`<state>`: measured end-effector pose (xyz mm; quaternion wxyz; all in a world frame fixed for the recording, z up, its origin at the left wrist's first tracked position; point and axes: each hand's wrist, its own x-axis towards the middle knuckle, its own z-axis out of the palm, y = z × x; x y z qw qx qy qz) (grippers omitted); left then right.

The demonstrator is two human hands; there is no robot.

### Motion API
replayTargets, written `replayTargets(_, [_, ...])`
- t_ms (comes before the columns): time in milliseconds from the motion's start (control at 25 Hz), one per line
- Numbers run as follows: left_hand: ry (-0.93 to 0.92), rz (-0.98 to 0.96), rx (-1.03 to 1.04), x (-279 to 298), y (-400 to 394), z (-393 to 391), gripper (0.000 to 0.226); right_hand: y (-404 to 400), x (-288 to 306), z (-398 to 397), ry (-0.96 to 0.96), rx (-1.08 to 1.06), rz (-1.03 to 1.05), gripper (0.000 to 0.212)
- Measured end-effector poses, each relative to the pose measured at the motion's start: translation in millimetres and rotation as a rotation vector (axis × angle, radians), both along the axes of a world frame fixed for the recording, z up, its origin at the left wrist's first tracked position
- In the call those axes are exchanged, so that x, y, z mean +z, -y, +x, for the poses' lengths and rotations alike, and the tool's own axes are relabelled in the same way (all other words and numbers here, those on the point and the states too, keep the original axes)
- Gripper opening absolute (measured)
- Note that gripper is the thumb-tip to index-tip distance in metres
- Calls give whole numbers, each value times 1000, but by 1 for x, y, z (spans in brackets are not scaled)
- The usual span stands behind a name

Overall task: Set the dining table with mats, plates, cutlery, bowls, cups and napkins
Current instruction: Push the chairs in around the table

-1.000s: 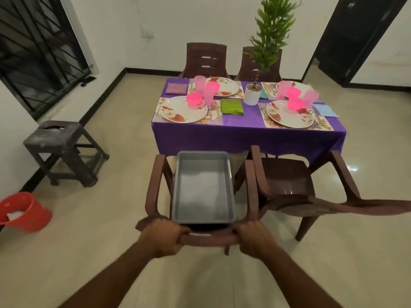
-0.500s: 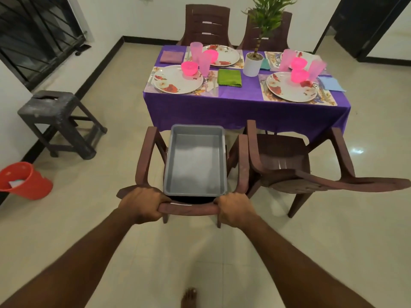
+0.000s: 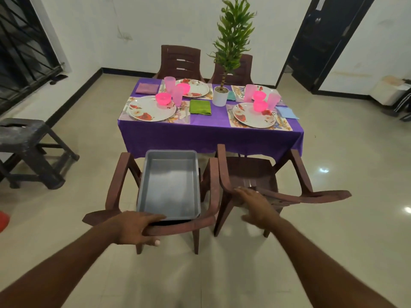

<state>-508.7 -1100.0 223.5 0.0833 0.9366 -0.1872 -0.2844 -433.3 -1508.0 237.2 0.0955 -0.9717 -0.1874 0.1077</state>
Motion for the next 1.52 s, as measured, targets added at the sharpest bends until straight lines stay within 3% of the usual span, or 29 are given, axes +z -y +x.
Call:
replayTargets(160, [121,-152,-44,20,114,24,95,98,5,30,186,-191,-176,82])
replayTargets(280, [303,-242,-83,22,234,67,88,185,-1,54,41,-313,-295,65])
replayTargets(360, [362,-265,-95,16,313,88,84,232,-11,59,-27,-289,-355,57])
replayTargets(440, [381,-164,-128,-2,385,112,76,272,-26,68,6,-219,-378,55])
replayTargets(560, [355,-48,-42,-35,451,142,50,298,-37,89,-22,-77,-369,54])
replayTargets(640, [353,7,13,-40,463,158,34,301,-37,105,-70,9,-356,47])
replayTargets(800, [294,75,52,-42,469,177,26,304,-37,130,-151,167,-405,43])
replayTargets(920, [246,112,80,-44,475,180,19,312,-47,138,-215,166,-365,42])
replayTargets(1120, [146,103,77,-33,481,172,31,315,-48,133,-196,187,-334,38])
replayTargets(1440, [128,131,-113,-15,490,110,57,332,-37,64,-136,339,-418,35])
replayTargets(1520, [128,106,-104,-13,494,97,52,337,-39,53,-126,335,-381,39])
